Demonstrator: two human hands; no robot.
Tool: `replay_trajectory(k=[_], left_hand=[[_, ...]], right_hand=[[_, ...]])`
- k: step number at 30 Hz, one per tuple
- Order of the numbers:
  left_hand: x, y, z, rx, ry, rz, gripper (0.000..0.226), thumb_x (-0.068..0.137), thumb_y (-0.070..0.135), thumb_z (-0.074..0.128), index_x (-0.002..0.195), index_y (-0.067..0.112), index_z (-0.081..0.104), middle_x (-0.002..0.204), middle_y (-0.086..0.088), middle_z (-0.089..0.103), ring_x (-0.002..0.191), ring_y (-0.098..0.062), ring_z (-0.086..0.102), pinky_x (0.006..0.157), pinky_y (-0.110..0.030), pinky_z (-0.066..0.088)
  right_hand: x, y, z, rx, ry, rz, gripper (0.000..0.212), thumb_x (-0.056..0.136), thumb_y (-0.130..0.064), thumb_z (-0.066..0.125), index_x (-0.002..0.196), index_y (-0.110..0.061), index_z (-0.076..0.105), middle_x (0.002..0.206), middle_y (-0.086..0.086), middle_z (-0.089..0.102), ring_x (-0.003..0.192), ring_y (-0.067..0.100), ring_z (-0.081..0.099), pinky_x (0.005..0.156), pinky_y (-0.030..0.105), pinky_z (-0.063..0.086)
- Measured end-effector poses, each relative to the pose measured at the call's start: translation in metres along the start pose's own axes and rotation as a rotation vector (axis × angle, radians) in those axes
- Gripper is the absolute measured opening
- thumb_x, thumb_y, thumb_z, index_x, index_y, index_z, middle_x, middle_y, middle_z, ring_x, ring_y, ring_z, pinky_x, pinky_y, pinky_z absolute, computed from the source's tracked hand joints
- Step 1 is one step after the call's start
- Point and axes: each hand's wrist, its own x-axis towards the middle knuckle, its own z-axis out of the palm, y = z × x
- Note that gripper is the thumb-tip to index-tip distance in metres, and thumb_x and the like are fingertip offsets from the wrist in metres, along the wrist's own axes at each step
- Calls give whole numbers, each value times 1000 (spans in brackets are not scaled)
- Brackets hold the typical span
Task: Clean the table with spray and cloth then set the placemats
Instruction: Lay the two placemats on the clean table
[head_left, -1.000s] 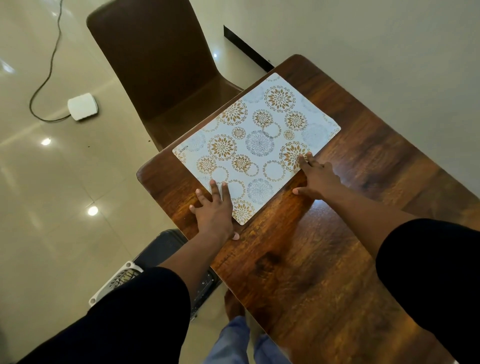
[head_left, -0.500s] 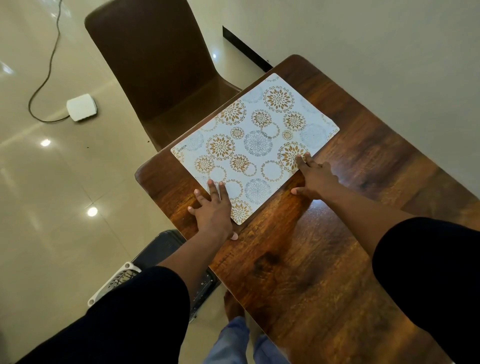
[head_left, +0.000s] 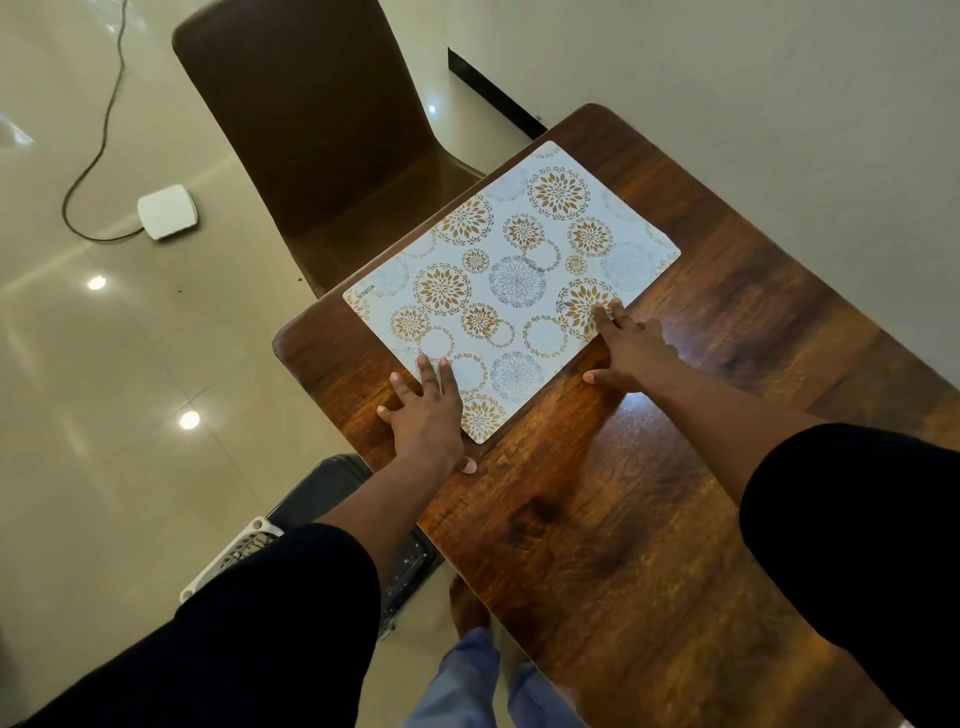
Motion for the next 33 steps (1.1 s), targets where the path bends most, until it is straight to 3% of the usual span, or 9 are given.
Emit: replay_trajectory(k=[33], left_hand=[[1,-2,3,-26,15,-2,151,73,38,96,167,13,-20,173,-15,-29,156,-57,-16,120,-77,15]], right_hand=[[2,1,5,-2,29,-5,106,93,-56,71,167,-30,0,175,-2,-7,154,47,10,108,66,38]])
